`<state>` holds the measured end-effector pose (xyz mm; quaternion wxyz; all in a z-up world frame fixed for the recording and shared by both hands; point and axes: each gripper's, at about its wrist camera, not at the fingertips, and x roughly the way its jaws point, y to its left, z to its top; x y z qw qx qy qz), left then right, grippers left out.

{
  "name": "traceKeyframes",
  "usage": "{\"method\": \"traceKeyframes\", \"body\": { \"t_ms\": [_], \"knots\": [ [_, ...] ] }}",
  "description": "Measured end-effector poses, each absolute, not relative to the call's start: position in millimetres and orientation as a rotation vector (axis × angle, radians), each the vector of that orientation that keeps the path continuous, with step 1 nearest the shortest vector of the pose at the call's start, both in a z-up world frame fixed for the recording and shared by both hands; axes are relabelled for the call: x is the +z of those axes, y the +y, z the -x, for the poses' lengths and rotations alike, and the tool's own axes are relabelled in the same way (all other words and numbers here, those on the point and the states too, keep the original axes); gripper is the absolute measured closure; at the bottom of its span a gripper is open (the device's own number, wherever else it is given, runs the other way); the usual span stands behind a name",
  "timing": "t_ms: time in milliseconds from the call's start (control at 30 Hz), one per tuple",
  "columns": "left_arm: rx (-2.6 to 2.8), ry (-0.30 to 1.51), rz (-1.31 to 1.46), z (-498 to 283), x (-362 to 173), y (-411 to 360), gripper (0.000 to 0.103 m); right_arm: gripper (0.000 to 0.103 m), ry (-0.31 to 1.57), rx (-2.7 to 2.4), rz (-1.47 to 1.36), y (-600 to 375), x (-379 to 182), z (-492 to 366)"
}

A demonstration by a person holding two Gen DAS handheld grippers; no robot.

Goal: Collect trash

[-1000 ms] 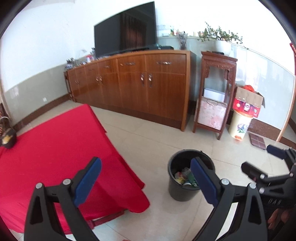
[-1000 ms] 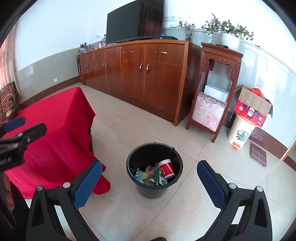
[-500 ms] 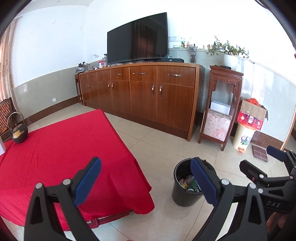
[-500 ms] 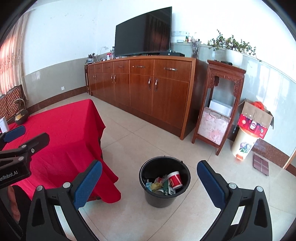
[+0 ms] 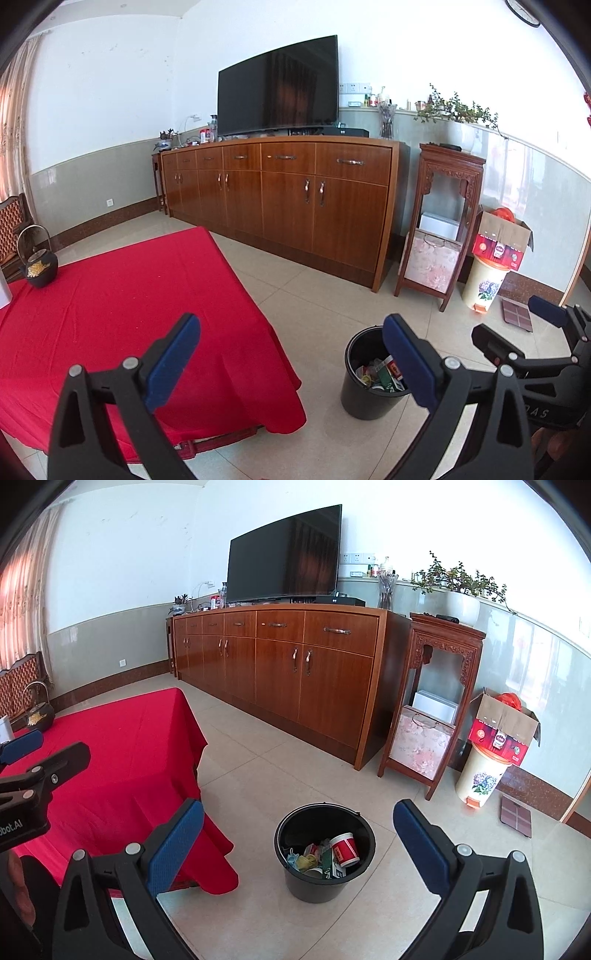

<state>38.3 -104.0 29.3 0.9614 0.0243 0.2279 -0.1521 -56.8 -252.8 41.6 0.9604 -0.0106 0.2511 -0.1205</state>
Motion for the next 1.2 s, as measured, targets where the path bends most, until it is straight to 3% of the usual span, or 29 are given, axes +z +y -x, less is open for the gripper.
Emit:
{"method": "traceKeyframes", "body": {
  "t_ms": [1200],
  "knots": [
    [-0.327,0.482,-0.053,-37.9,32.3,-110.8,0.003,0.0,0.526,-0.254,0.013,-257.2,37.3,54.6]
  ]
}}
